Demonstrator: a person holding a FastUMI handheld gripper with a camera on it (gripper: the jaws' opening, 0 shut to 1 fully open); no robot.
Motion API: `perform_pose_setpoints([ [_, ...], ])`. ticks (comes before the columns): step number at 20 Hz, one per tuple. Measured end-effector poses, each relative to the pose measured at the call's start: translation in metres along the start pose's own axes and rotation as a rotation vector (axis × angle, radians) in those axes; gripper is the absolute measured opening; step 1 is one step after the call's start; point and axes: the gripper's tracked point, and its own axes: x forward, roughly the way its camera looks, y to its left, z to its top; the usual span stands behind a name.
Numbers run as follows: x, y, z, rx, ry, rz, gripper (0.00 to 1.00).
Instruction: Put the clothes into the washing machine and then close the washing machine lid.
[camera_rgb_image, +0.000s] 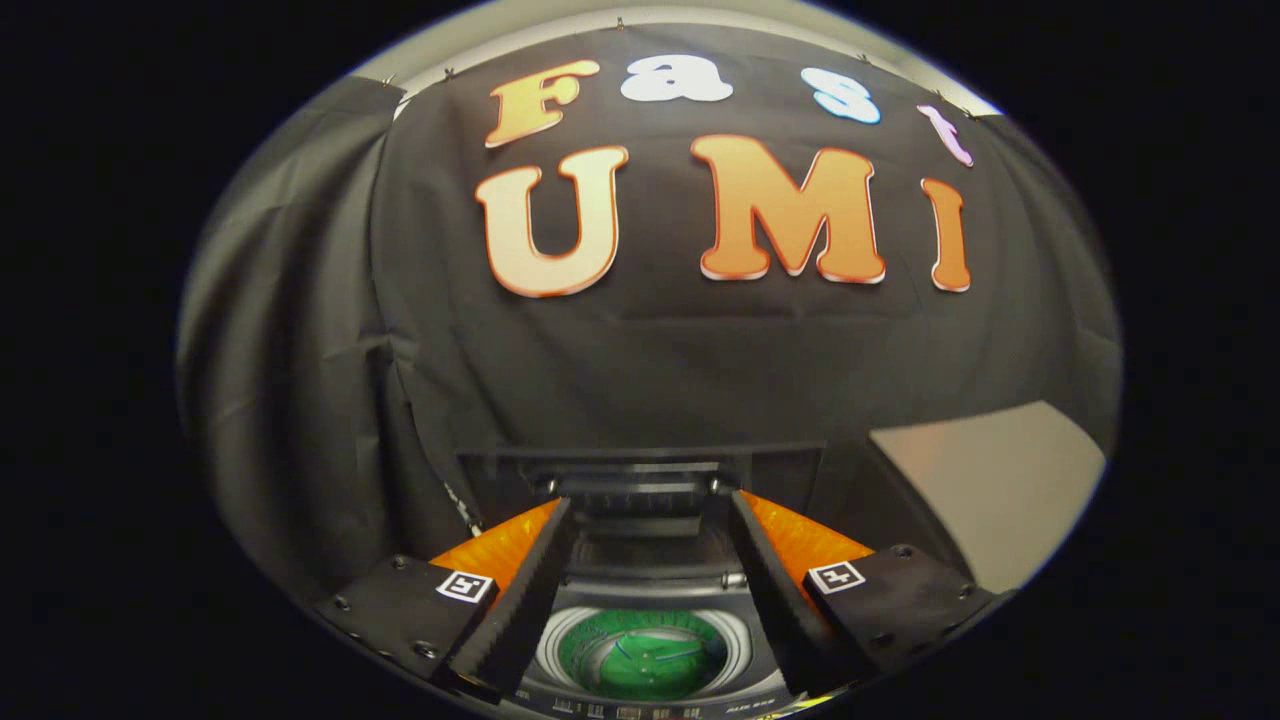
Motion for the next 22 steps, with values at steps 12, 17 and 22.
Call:
perform_pose_setpoints([
  [12, 0.099, -0.038, 0.058, -0.039, -0.05, -0.053, 0.98],
  [17, 0.139, -0.028, 0.034, -0.049, 0.033, -0.008, 0.99],
  [22, 0.164, -0.027, 0.013, -0.06, 0.072, -0.007, 0.99],
])
